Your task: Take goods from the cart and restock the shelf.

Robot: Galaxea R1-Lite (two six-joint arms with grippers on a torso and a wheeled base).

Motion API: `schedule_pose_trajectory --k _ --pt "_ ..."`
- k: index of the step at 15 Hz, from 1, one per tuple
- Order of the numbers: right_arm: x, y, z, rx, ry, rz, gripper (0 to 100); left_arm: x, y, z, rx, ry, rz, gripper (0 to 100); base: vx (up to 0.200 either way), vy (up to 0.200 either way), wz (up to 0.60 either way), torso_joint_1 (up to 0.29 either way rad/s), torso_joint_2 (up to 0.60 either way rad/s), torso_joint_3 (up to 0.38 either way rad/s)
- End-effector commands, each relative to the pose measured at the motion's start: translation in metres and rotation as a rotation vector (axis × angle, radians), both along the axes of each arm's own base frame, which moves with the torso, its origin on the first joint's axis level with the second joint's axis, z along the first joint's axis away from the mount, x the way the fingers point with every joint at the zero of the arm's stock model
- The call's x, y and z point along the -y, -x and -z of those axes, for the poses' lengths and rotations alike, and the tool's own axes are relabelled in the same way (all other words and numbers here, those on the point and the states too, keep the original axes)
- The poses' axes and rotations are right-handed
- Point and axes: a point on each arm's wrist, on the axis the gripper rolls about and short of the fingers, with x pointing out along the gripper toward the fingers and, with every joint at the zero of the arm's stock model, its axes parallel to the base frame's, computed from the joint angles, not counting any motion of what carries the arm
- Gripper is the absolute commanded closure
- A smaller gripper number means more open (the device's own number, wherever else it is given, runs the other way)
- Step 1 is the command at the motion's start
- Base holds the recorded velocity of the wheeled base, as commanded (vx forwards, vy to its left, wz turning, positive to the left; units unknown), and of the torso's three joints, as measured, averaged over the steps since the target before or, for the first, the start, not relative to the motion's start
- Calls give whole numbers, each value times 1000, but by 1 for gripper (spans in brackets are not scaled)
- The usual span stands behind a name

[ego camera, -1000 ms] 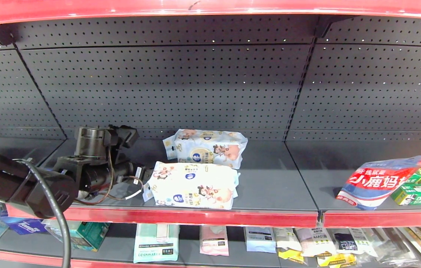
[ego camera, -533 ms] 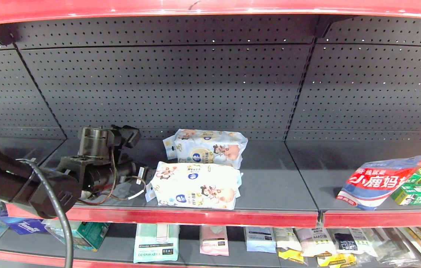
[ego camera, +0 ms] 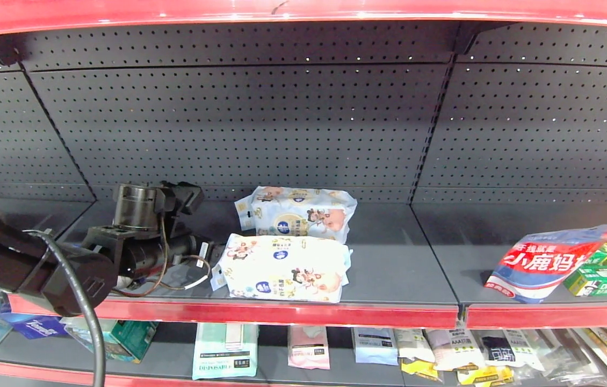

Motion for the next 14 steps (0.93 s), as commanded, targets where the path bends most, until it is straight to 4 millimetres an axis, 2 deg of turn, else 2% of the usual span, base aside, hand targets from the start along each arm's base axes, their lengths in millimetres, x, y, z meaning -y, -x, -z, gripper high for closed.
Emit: schedule_pose_trajectory --k 1,3,5,6,9,10,11,12,14 --pt "0 0 0 -2 0 0 0 -6 2 -7 16 -3 -14 0 0 0 0 0 0 0" --pt "0 0 0 -2 0 0 0 -21 7 -20 45 -8 -44 0 0 0 0 0 0 0" --pt "0 0 0 -2 0 0 0 -28 23 -37 27 -9 -48 0 0 0 0 0 0 0" --pt "0 0 0 -2 0 0 0 -34 43 -55 27 0 -47 0 0 0 0 0 0 0" --pt "0 0 0 -2 0 -2 0 -47 93 -81 38 32 -14 0 0 0 0 0 0 0" --pt "0 0 0 -1 -3 -1 0 -56 134 -92 31 37 -3 0 0 0 0 0 0 0" --pt "0 0 0 -1 -4 -1 0 -60 149 -96 31 37 -8 0 0 0 0 0 0 0" --pt "0 0 0 -1 -4 -1 0 -72 187 -107 66 55 -36 0 0 0 0 0 0 0" --pt "0 0 0 -1 -6 0 0 -83 235 -114 132 130 -49 0 0 0 0 0 0 0"
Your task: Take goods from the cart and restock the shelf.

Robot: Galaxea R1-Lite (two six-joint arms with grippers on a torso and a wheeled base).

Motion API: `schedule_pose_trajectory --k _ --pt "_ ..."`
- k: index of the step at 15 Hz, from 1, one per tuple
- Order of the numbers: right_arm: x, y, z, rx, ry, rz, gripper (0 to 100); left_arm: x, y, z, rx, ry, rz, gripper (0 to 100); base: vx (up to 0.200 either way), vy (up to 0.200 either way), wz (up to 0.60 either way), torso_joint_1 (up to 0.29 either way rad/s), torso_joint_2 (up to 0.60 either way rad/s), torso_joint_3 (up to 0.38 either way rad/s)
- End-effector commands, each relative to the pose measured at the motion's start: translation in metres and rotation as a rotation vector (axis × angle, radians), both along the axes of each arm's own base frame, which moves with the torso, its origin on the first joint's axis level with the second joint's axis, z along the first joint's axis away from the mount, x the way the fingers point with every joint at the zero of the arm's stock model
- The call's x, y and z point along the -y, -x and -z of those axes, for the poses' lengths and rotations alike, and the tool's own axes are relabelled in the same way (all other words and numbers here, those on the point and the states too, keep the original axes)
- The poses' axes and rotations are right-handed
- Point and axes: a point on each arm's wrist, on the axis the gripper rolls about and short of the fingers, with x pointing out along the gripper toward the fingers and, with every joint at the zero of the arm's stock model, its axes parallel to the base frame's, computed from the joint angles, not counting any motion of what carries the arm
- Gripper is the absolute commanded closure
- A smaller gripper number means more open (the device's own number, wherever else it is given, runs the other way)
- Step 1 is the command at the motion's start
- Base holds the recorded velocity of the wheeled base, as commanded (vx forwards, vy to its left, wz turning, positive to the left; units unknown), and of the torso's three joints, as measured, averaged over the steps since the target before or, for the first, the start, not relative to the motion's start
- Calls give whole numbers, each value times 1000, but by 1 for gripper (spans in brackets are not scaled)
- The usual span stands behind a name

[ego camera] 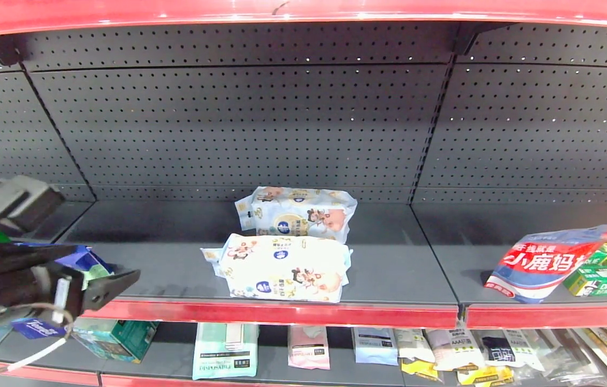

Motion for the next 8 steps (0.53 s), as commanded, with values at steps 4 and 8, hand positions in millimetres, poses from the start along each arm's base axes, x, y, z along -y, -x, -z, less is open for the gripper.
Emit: schedule_pose_trajectory --k 4,8 --pt "0 0 0 -1 -2 1 0 -27 178 30 272 158 -41 0 0 0 0 0 0 0" --pt "0 0 0 -2 0 4 0 -32 200 80 295 253 -198 0 0 0 0 0 0 0"
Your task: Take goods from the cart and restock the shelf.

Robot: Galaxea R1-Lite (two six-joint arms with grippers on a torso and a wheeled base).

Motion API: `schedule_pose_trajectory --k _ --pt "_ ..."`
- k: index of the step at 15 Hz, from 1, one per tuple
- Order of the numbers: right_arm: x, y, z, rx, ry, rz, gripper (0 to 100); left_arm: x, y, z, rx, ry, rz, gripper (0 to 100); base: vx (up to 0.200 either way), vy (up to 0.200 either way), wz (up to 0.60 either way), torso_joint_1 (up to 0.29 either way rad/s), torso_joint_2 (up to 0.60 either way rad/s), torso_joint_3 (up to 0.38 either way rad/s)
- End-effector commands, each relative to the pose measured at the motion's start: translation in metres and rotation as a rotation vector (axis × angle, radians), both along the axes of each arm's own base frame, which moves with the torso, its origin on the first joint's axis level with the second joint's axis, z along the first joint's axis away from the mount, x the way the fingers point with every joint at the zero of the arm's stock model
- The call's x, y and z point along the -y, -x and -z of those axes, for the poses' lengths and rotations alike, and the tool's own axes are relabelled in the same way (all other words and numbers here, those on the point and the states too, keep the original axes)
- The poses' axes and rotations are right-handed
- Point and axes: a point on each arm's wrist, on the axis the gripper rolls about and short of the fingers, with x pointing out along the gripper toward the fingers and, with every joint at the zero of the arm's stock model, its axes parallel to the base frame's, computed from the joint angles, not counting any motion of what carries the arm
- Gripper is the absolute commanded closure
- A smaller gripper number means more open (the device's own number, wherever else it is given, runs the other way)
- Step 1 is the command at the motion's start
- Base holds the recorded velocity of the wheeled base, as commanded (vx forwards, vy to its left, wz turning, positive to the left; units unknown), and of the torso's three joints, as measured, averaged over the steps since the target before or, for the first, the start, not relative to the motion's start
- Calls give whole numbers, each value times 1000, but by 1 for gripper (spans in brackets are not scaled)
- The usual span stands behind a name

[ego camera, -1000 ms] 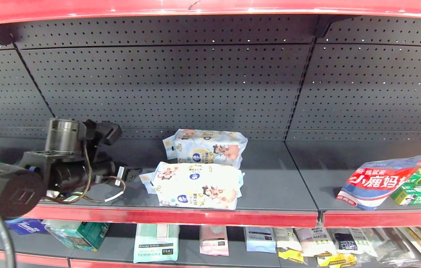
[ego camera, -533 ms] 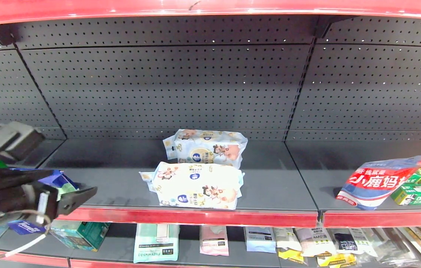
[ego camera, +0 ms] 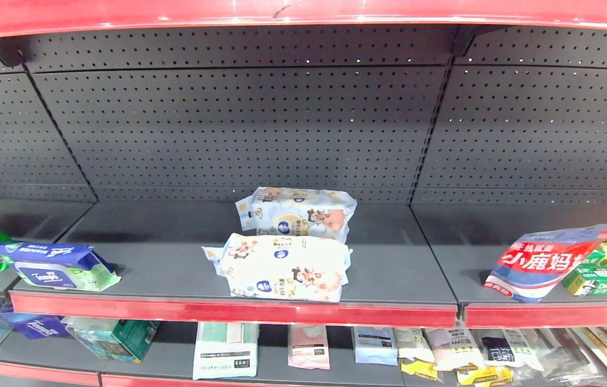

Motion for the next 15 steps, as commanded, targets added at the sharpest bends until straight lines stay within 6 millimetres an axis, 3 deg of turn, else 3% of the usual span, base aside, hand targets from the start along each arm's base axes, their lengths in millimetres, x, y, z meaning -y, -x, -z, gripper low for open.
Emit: schedule_pose_trajectory --k 1,2,4,6,7,15 --pt "0 0 0 -2 0 0 0 -5 19 44 43 105 -167 0 0 0 0 0 0 0" --pt "0 0 0 -2 0 0 0 -6 12 63 -14 88 -248 0 0 0 0 0 0 0" --pt "0 0 0 -2 2 -2 0 -6 3 69 62 131 -298 0 0 0 0 0 0 0" --pt "0 0 0 -2 2 -1 0 -2 -11 79 227 95 -171 0 0 0 0 0 0 0" --pt "0 0 0 -2 2 -1 0 -1 -10 83 195 51 -121 0 0 0 0 0 0 0" --pt "0 0 0 -2 3 -1 0 -1 -10 85 179 -8 -109 0 0 0 0 0 0 0"
